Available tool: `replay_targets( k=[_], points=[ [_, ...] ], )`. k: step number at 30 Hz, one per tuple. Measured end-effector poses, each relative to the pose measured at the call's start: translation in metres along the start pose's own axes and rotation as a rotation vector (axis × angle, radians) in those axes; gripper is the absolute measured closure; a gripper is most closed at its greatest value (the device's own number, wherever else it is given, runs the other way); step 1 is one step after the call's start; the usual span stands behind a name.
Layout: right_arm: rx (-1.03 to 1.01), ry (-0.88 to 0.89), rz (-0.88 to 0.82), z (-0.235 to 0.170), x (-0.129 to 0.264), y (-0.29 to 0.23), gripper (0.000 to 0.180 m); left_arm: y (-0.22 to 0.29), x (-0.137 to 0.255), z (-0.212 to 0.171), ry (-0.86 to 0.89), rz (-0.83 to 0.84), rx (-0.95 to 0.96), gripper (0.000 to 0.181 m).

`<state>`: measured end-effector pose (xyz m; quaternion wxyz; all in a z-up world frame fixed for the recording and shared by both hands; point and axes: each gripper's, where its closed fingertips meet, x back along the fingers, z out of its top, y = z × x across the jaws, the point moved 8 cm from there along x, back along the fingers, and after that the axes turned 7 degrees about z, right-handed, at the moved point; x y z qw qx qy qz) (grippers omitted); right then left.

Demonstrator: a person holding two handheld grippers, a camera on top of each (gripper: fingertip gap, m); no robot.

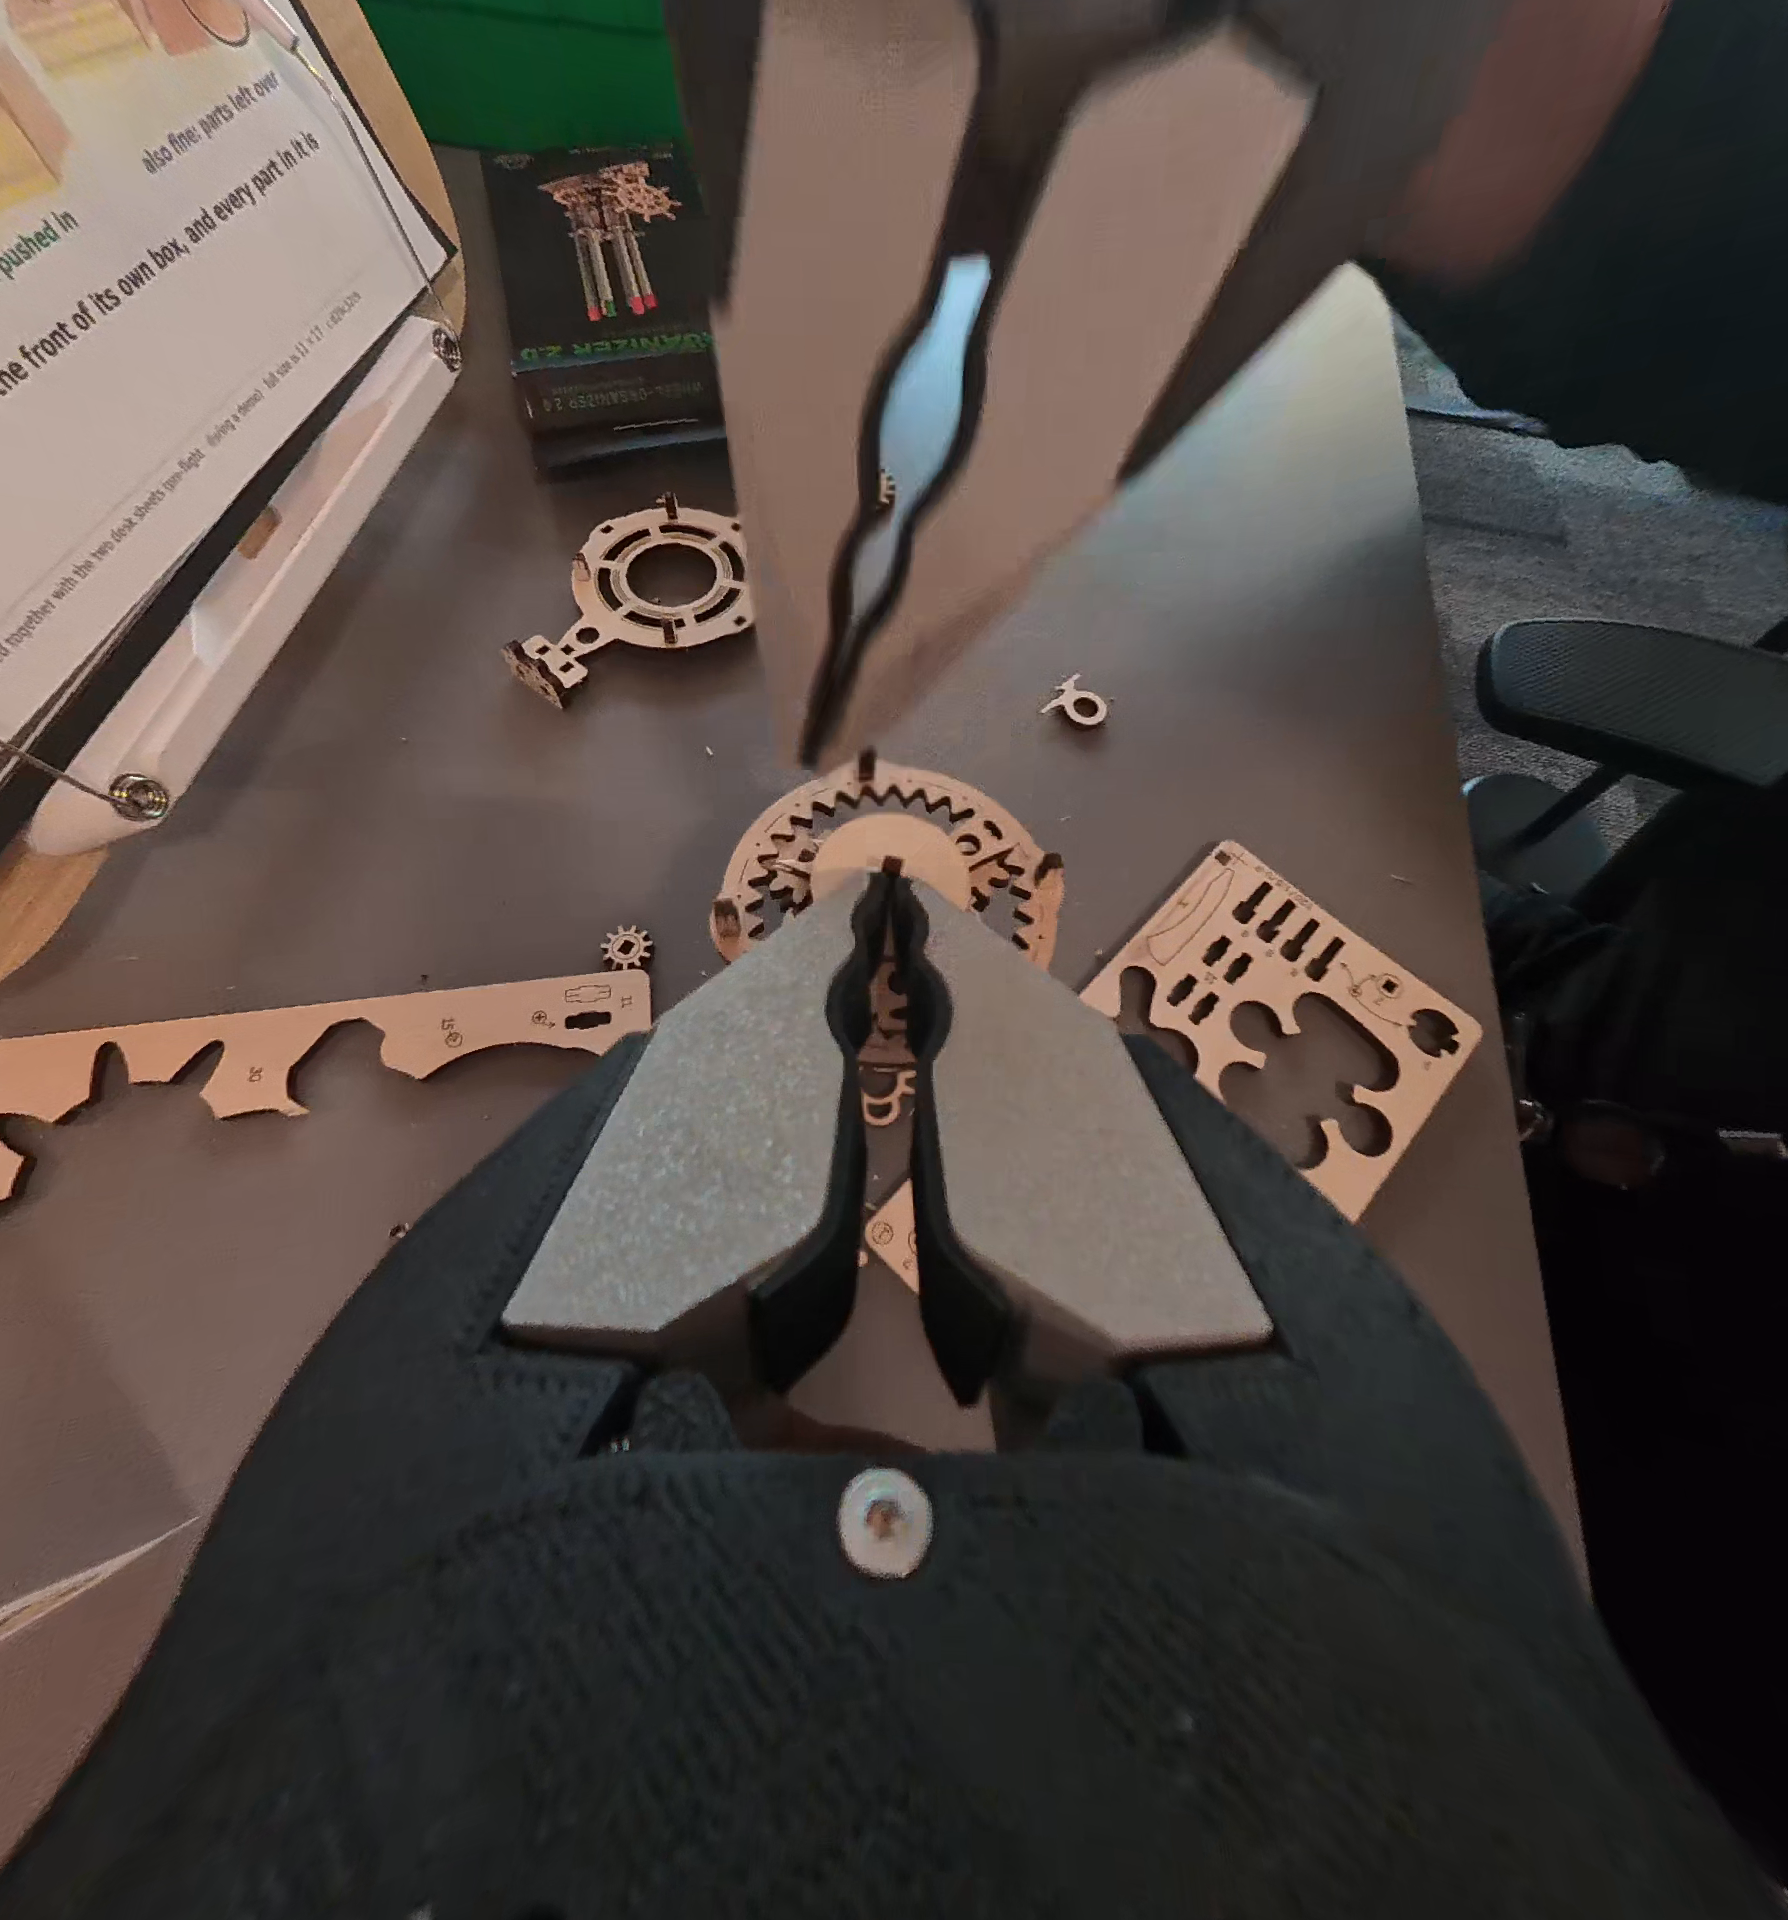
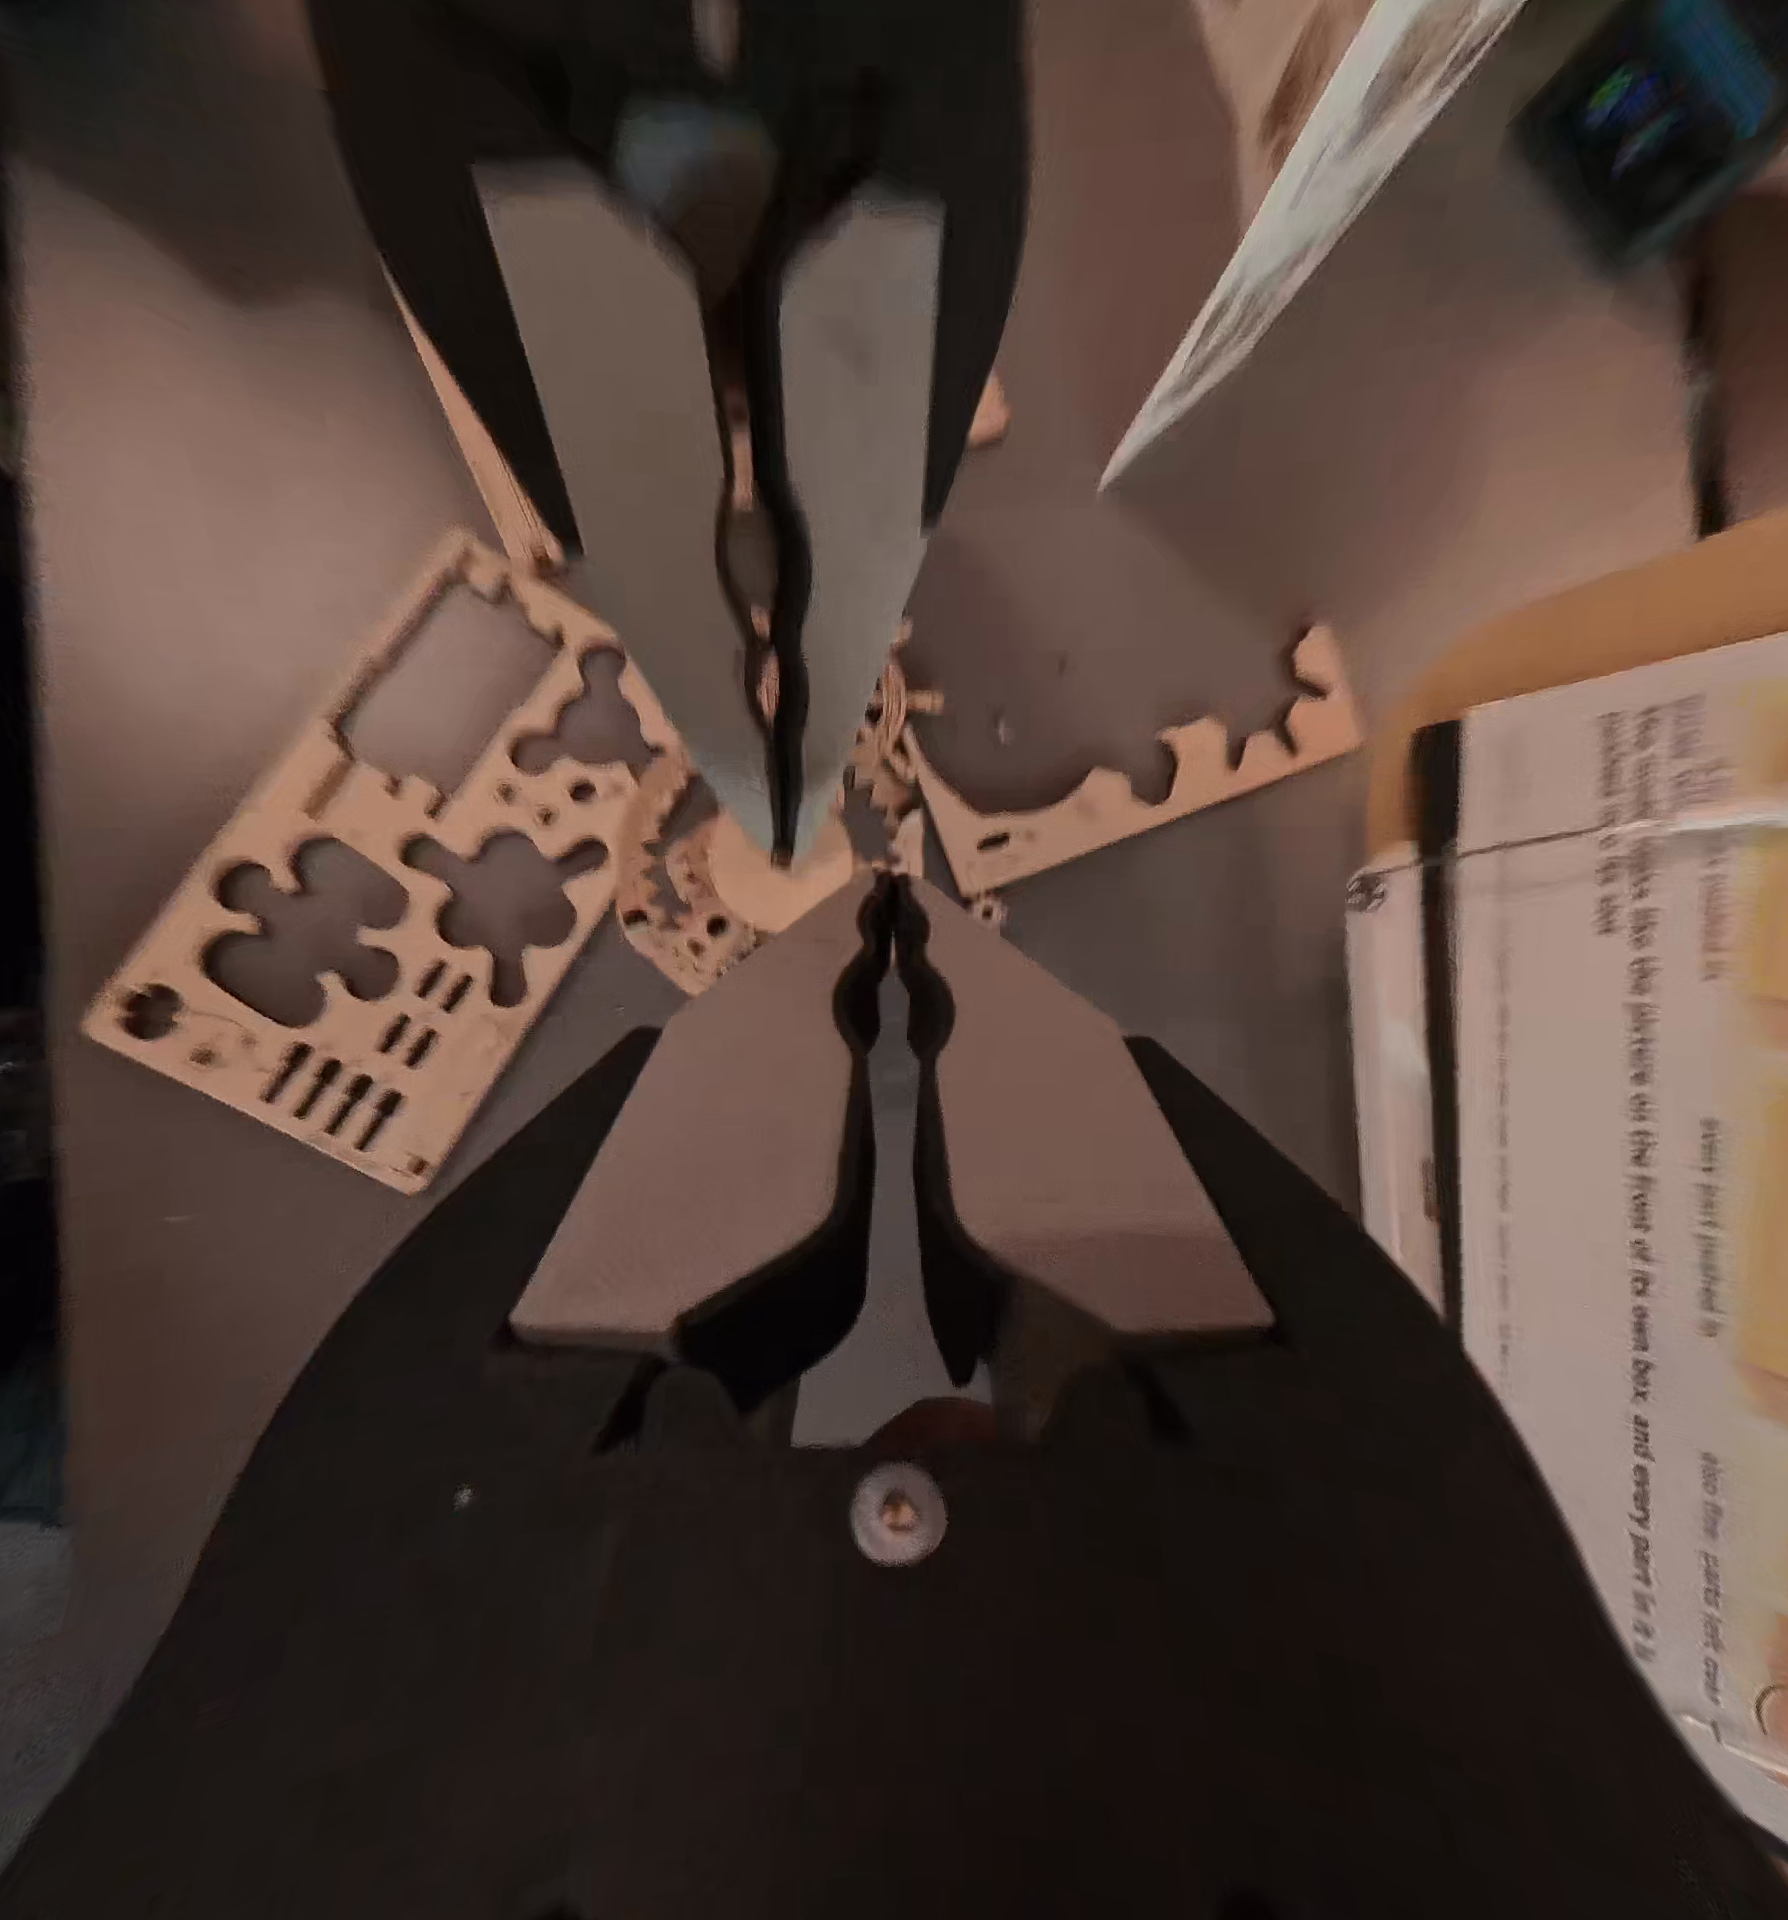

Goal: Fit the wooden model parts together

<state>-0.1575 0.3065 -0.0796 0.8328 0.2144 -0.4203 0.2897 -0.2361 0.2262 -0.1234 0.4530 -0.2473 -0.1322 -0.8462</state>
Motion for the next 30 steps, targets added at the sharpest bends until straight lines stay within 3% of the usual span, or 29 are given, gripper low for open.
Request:
replay_targets(
  k=[2, 4, 7, 8, 10, 14, 16, 18, 19, 21, 26, 30],
  points=[
    [-0.023, 0.109, 0.025, 0.017, 0.026, 0.004, 0.180, 0.000, 0.000, 0.000, -0.001, 0.001, -0.003, 0.181],
    [-0.028, 0.104, 0.031, 0.024, 0.034, 0.007, 0.180, 0.000, 0.000, 0.000, 0.000, -0.002, 0.000, 0.181],
    [-0.085, -0.106, 0.161, 0.003, -0.013, -0.002, 0.180, -0.001, 0.000, 0.000, 0.005, -0.010, 0.015, 0.181],
    [-0.097, -0.094, 0.155, 0.002, -0.016, -0.001, 0.180, -0.002, 0.000, -0.001, 0.002, 0.005, 0.018, 0.181],
    [-0.096, -0.097, 0.075, 0.007, -0.001, 0.006, 0.180, -0.002, 0.001, -0.002, 0.004, -0.010, 0.016, 0.181],
    [-0.087, -0.012, 0.068, 0.035, 0.037, 0.013, 0.180, -0.001, 0.000, -0.001, 0.007, -0.011, 0.013, 0.181],
    [-0.106, -0.047, 0.121, 0.034, 0.028, 0.010, 0.180, -0.001, 0.000, -0.001, 0.008, -0.016, 0.018, 0.181],
    [-0.147, -0.185, 0.216, 0.013, -0.011, 0.001, 0.180, -0.001, 0.000, -0.002, 0.008, -0.017, 0.020, 0.181],
    [-0.179, -0.154, 0.234, 0.010, -0.018, -0.001, 0.180, -0.001, 0.001, -0.002, 0.000, -0.013, 0.014, 0.181],
    [-0.148, -0.184, 0.136, 0.007, -0.005, 0.006, 0.180, -0.002, 0.003, -0.003, 0.002, -0.006, 0.008, 0.181],
    [-0.124, -0.066, 0.098, 0.035, 0.041, 0.012, 0.180, 0.000, 0.001, -0.002, 0.001, -0.011, 0.002, 0.181],
    [-0.167, -0.190, 0.259, 0.020, -0.010, -0.003, 0.180, 0.001, 0.001, -0.003, 0.002, -0.009, 0.004, 0.181]
  ],
)
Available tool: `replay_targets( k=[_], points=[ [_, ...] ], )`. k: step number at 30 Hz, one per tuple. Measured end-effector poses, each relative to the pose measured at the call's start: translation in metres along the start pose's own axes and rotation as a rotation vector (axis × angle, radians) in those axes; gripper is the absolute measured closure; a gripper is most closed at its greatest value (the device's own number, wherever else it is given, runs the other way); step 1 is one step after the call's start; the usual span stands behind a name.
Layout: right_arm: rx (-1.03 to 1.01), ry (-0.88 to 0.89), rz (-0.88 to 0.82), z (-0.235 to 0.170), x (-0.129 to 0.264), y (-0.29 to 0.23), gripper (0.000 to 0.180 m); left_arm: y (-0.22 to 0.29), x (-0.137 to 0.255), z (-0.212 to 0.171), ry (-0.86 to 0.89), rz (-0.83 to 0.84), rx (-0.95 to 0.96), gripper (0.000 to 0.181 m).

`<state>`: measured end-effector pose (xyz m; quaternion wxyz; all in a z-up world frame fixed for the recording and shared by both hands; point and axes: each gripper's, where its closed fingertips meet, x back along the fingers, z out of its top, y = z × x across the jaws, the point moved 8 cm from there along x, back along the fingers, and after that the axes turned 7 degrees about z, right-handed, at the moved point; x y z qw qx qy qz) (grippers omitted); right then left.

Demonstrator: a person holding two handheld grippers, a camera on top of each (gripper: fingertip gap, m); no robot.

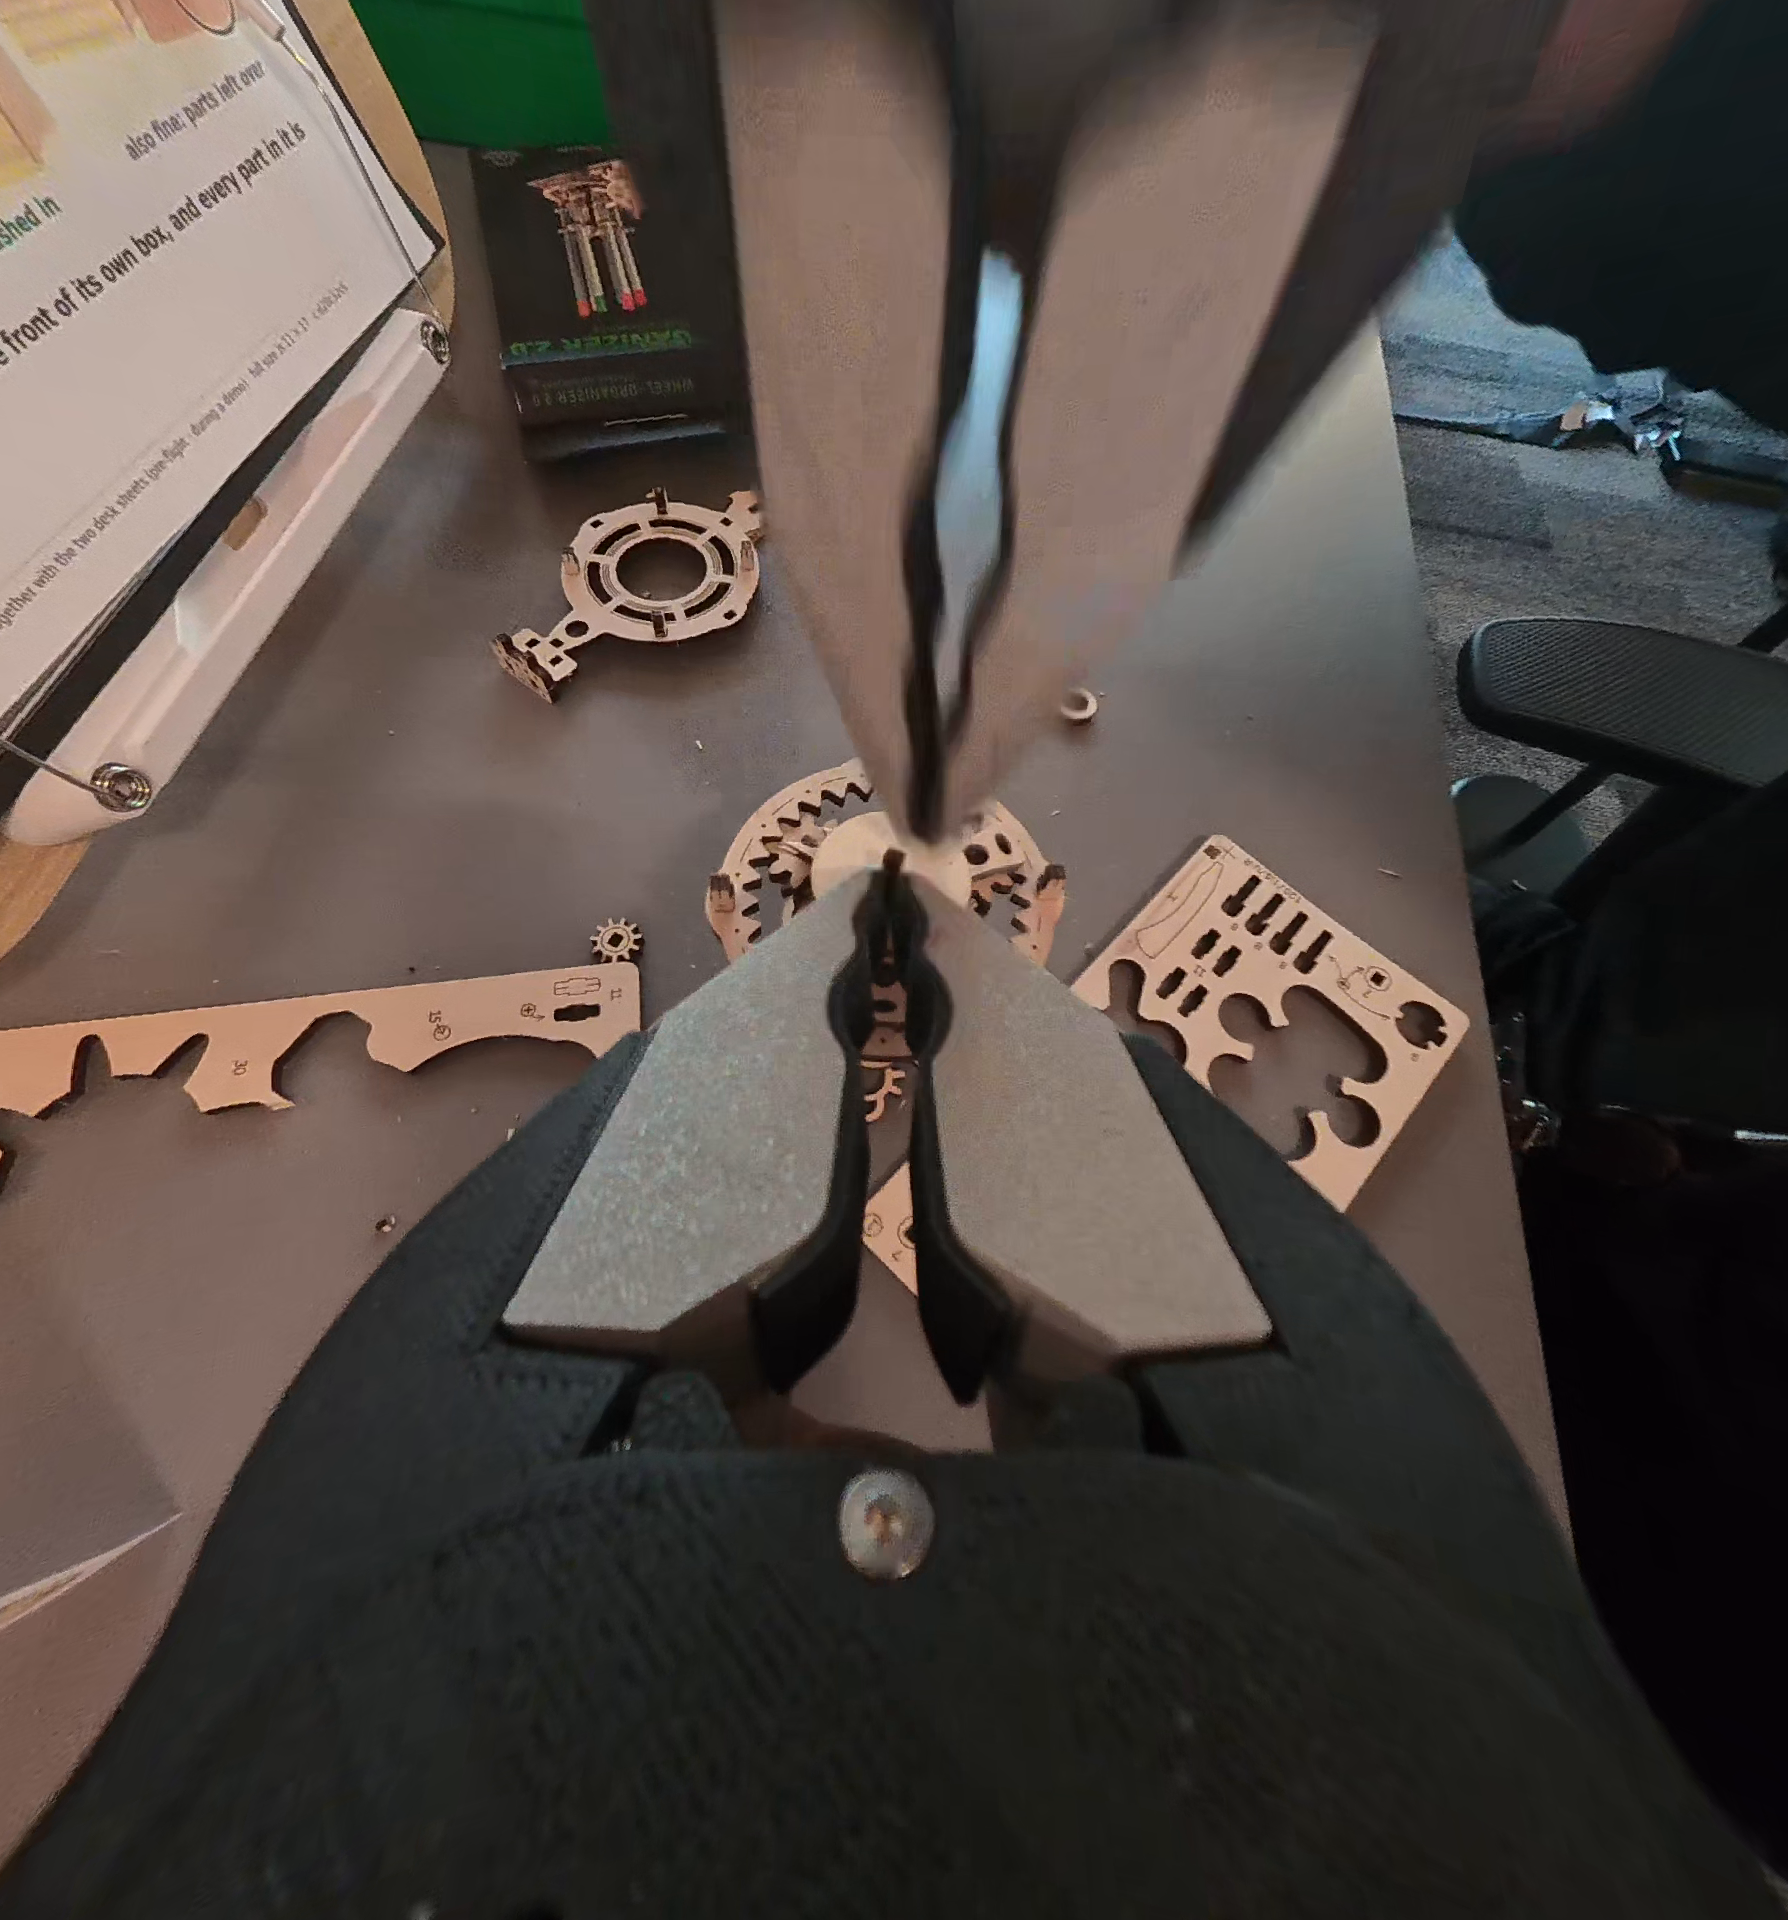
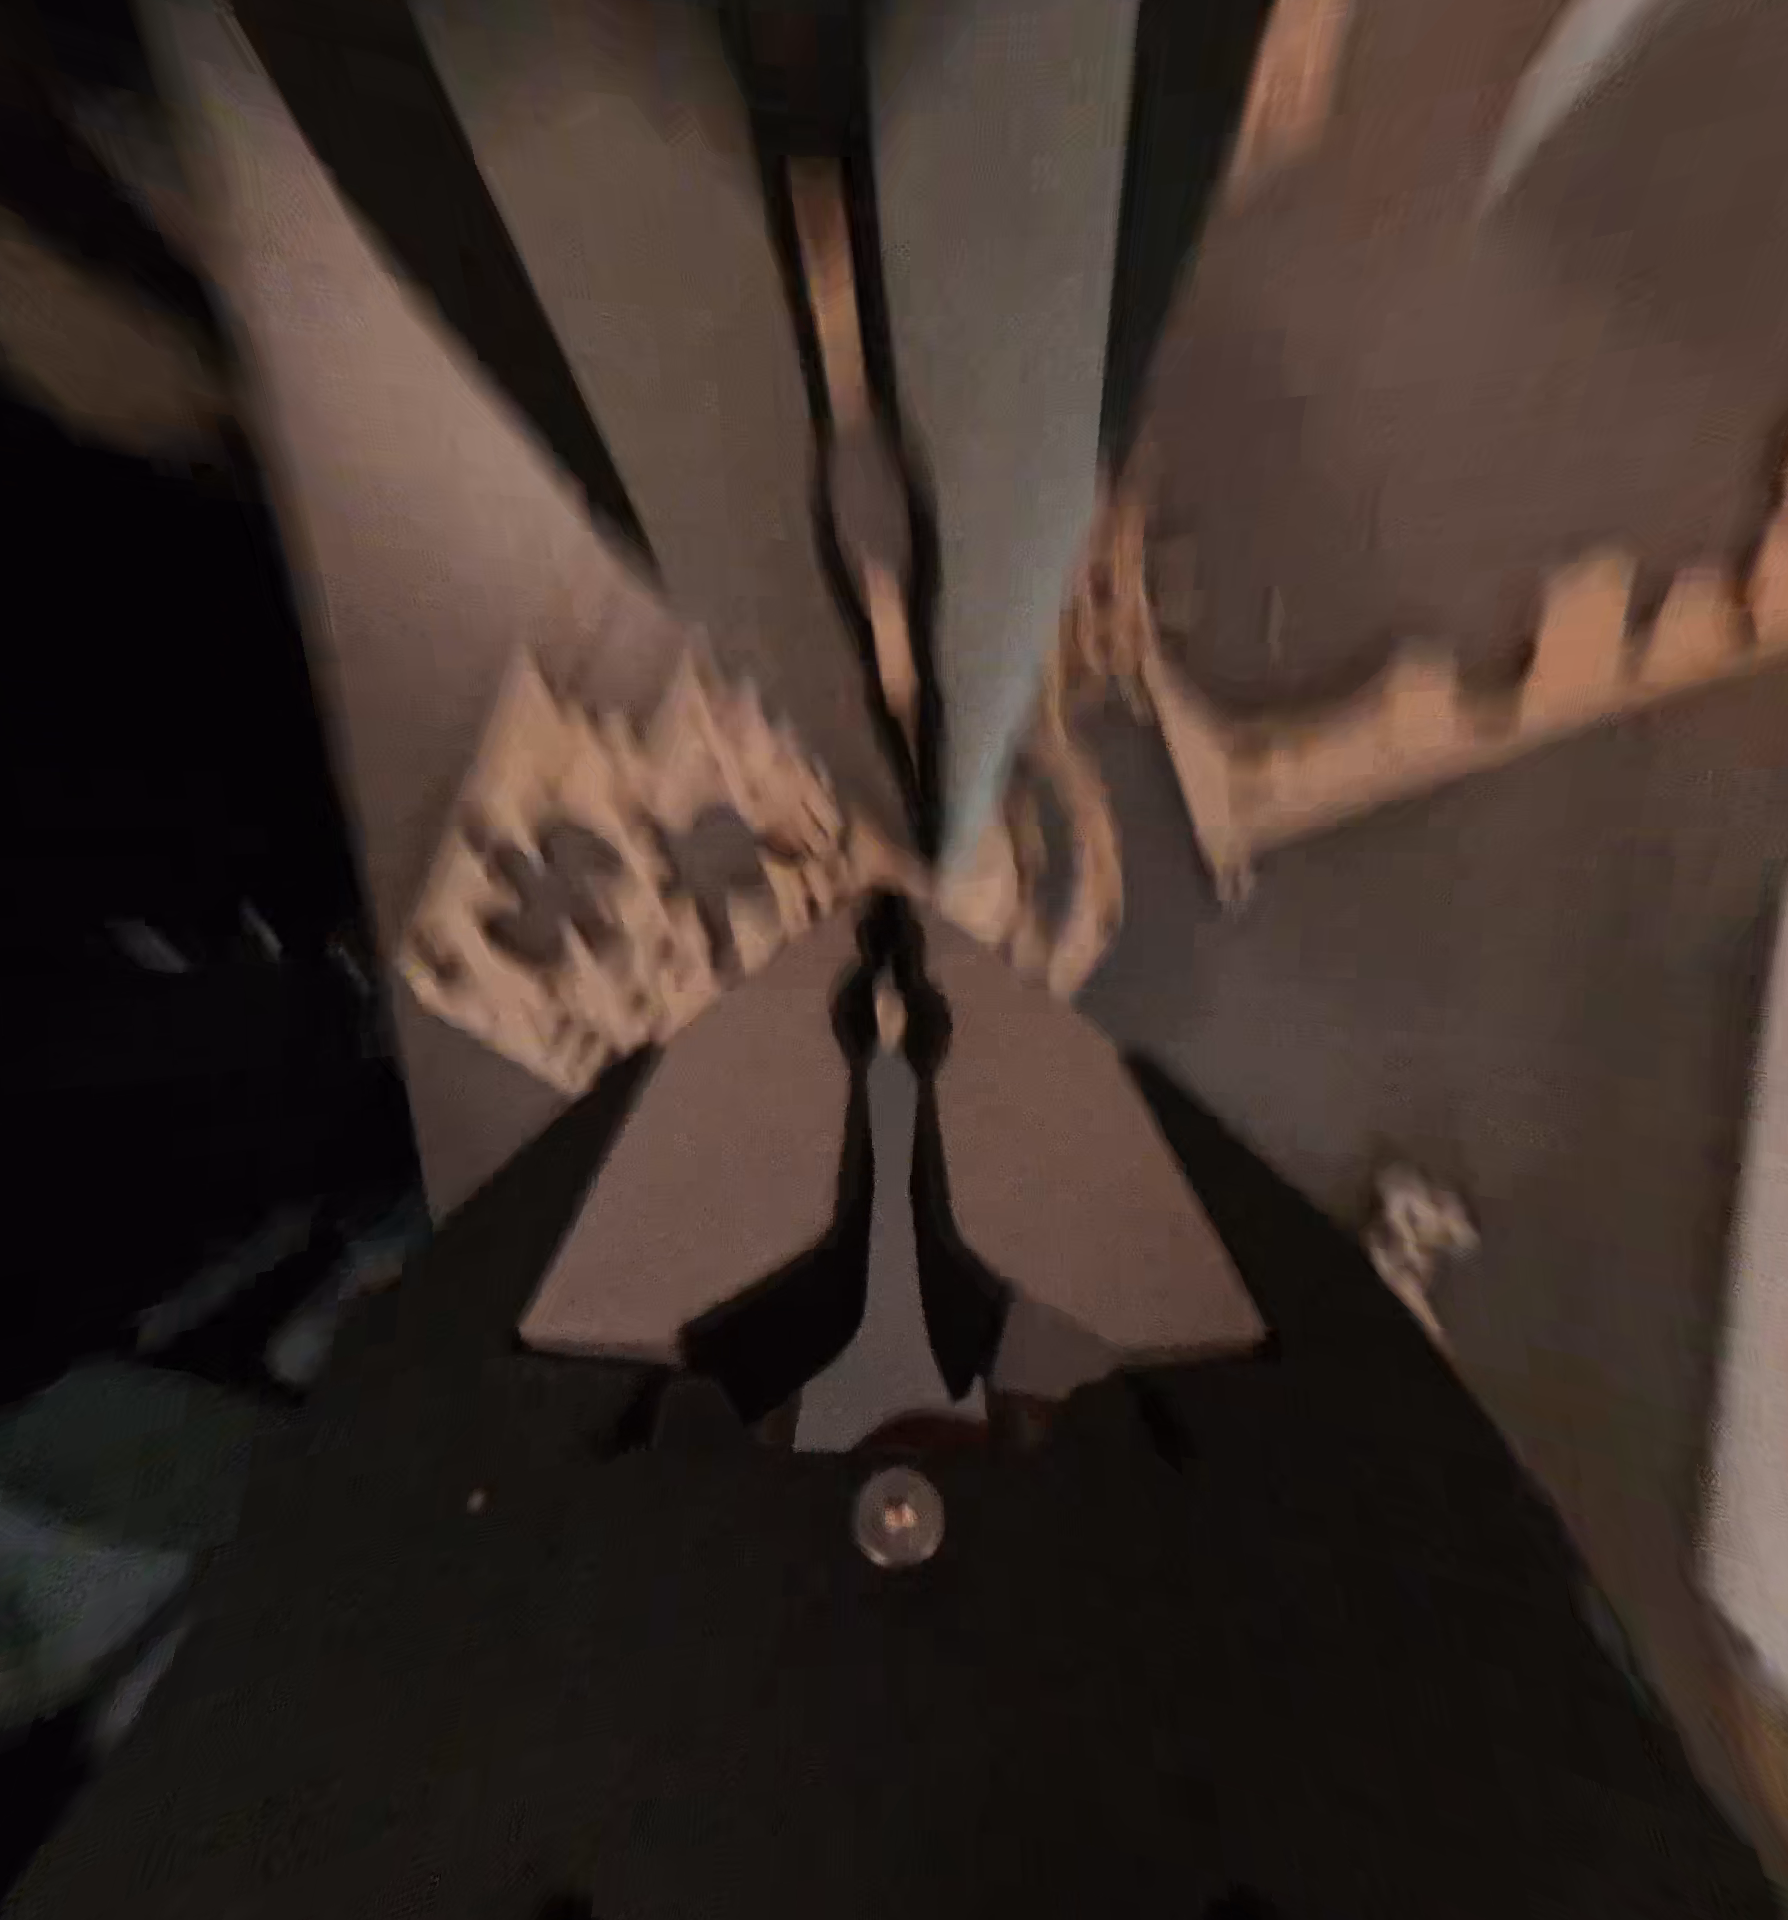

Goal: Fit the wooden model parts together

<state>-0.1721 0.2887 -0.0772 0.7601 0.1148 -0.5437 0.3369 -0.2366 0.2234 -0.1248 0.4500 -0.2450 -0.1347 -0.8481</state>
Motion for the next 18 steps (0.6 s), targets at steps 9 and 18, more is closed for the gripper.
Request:
replay_targets(
  k=[9, 18],
  points=[
    [0.018, 0.175, -0.191, -0.001, 0.060, -0.005, 0.180, 0.001, 0.000, 0.001, -0.009, -0.007, -0.005, 0.181],
    [-0.033, 0.352, -0.140, -0.035, 0.020, 0.005, 0.180, 0.001, 0.001, 0.001, -0.011, -0.006, -0.002, 0.181]
  ],
)
